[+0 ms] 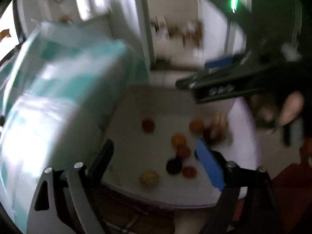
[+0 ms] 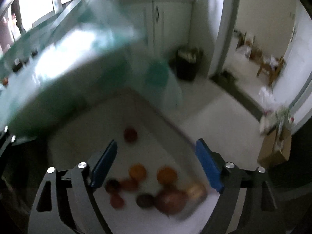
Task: Organize fruits
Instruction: 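Raise both grippers back over the tablecloth toward the remaining fruits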
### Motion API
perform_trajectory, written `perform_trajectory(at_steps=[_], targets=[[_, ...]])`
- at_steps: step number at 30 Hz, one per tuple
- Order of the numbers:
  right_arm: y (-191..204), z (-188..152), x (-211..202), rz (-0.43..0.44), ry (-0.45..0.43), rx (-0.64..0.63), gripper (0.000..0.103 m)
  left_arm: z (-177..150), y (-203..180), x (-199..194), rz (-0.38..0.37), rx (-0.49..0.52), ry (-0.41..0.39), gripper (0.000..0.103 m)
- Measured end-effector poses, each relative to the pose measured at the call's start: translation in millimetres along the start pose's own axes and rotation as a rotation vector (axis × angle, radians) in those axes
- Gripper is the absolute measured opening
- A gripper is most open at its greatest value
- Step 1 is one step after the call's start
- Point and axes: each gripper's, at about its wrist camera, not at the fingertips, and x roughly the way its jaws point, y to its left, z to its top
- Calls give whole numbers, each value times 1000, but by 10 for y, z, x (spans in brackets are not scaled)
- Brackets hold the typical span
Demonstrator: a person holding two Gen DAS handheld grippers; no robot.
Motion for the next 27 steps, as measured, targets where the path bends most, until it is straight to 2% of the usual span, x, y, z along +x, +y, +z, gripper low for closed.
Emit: perform_trajectory(at_steps=[3, 5, 8, 12, 13, 17, 20, 22, 23, 25, 27], targets=[[325, 279, -145, 90, -48, -49, 87, 73, 498, -539, 49, -156, -151, 99], [618, 386, -200, 126, -63, -113, 87, 19, 838, -830, 93, -247, -212, 101], [1299, 512, -230, 199, -63, -246, 87, -166, 1376, -1219, 194, -383, -259, 101], [2048, 623, -239, 287, -65, -369, 87, -559, 2172, -1616, 358, -559, -252, 101], [2249, 652, -232, 297, -67, -396, 87, -661, 2453, -1703, 426, -617, -228, 101], [2867, 809, -67, 300, -84, -476, 87, -1010, 3400, -1882, 613, -796, -145, 101], [3190, 1005, 205, 317, -46, -468, 87, -1274, 4024, -1940, 678, -933, -120, 101], [3395, 1200, 425, 346, -14, -420, 87, -1417, 4396, -1990, 711, -1043, -139, 101], [3452, 1291, 500, 357, -6, -399, 87, -1460, 4523, -1991, 725, -1076, -151, 101], [3593, 1464, 693, 360, 4, -358, 86, -1541, 4717, -2028, 801, -1125, -184, 101], [3727, 1633, 861, 377, 13, -328, 86, -1605, 4762, -2049, 827, -1145, -212, 101]])
